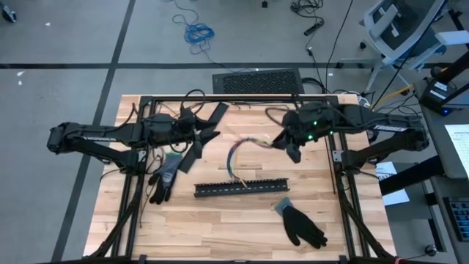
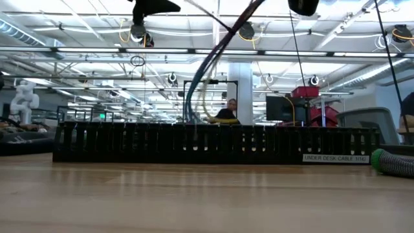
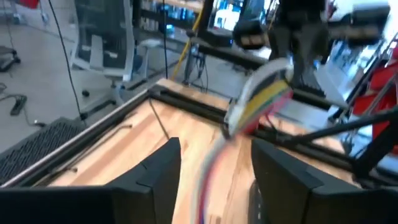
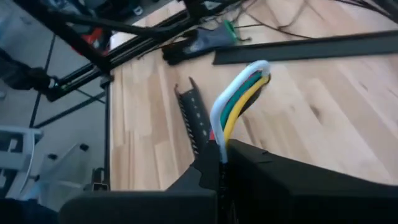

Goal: Ziptie cables
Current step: Put the ziptied cable wires into the cable duct

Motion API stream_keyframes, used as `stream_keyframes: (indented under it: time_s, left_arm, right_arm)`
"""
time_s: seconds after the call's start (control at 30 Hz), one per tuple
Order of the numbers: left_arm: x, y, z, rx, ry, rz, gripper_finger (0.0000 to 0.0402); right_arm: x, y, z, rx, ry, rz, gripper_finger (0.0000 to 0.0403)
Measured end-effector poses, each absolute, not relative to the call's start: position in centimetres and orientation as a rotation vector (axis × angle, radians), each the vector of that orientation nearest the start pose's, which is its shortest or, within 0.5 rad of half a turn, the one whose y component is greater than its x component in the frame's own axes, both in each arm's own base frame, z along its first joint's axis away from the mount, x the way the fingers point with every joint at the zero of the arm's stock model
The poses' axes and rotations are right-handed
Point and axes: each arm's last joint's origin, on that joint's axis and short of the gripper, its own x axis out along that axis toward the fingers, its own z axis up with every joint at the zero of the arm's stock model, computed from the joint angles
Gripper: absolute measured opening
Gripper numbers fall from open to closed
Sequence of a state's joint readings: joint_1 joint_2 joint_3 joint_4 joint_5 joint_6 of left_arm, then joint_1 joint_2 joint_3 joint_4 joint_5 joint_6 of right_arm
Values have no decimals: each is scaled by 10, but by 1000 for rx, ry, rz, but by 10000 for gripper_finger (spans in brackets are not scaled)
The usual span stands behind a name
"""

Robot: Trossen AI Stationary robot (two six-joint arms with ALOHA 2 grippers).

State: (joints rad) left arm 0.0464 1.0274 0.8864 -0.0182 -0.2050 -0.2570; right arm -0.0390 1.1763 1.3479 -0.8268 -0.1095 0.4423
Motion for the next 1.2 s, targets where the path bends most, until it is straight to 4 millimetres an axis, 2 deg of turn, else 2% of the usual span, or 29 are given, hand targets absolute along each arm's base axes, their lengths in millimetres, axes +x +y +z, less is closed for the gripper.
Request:
stream_keyframes:
  time_s: [0.2,0.37,0.47,0.57,0.83,0.97,1.1,1.2]
  left_arm:
    - [240,16,333,-287,136,234,208]
    - [247,15,324,-318,193,199,208]
    - [247,15,324,-301,195,203,209]
    - [246,16,323,-266,203,224,209]
    - [244,17,313,-197,306,277,209]
    - [245,22,315,-130,278,374,209]
    - [248,34,316,-140,241,451,209]
    - [253,45,309,-168,254,496,209]
  right_arm:
    - [253,2,385,453,594,-32,1]
    - [267,-7,386,434,522,-67,1]
    - [263,-16,391,427,478,-91,1]
    - [252,-27,402,416,429,-123,1]
    - [213,-48,468,329,257,-238,1]
    - [213,-49,475,310,270,-241,0]
    - [217,-49,476,311,257,-224,0]
    - [219,-49,480,308,214,-201,0]
